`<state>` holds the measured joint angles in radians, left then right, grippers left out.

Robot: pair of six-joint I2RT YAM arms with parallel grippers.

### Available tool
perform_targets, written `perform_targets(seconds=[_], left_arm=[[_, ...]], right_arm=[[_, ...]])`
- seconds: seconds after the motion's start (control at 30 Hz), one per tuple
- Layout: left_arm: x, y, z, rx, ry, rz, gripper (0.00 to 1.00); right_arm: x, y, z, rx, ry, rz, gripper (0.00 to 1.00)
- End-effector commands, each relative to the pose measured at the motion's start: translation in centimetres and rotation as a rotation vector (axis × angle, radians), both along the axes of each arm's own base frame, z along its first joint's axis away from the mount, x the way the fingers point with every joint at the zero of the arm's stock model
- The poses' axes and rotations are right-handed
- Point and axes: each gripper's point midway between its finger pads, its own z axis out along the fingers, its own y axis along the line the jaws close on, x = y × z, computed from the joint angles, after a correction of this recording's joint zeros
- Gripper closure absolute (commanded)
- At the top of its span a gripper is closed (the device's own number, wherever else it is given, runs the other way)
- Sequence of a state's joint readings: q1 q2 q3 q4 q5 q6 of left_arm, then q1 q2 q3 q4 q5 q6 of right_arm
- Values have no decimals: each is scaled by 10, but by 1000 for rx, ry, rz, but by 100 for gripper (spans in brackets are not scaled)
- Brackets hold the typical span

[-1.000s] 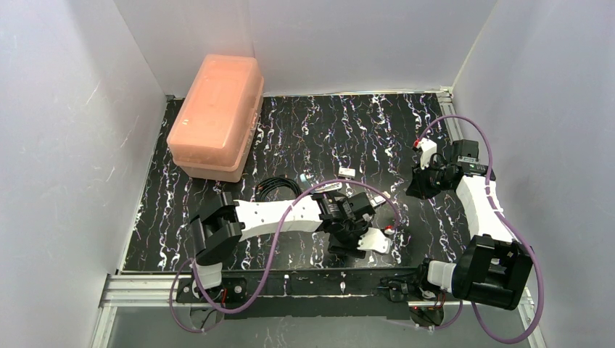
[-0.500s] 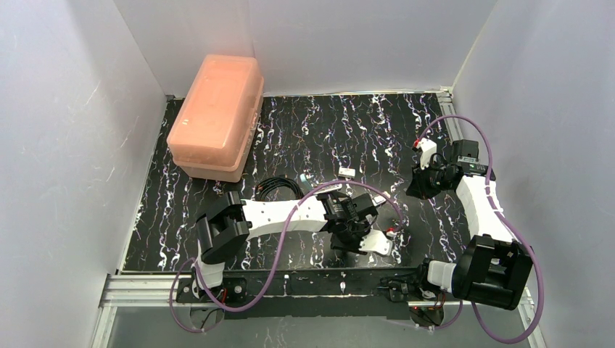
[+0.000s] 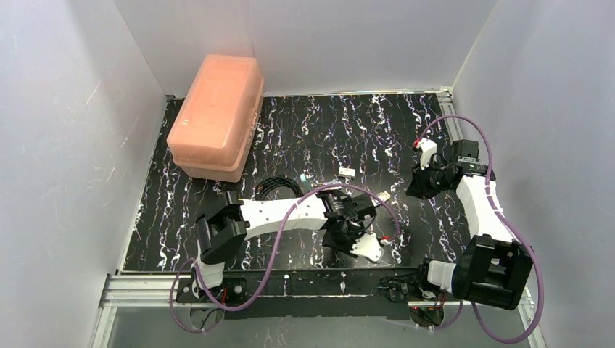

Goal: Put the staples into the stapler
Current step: Adjust the stapler at the center of the board.

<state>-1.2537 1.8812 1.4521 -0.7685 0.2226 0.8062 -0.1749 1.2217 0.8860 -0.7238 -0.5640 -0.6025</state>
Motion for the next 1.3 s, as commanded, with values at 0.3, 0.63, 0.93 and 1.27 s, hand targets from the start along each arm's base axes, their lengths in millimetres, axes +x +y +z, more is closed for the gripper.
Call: perform_targets(seconds=[0.3, 0.63, 0.93, 1.27], left_arm=[[12, 3, 26, -24, -17, -60, 73], [22, 8, 20, -86, -49, -91, 64], [18, 13, 25, -104, -42, -58, 56], [14, 6, 41, -197, -8, 139, 33]], right_arm=[[1, 1, 6, 5, -23, 7, 96], [1, -1, 5, 1, -22, 4, 96], [1, 0, 5, 4, -15, 5, 96], [-1, 1, 6, 5, -17, 2, 96]])
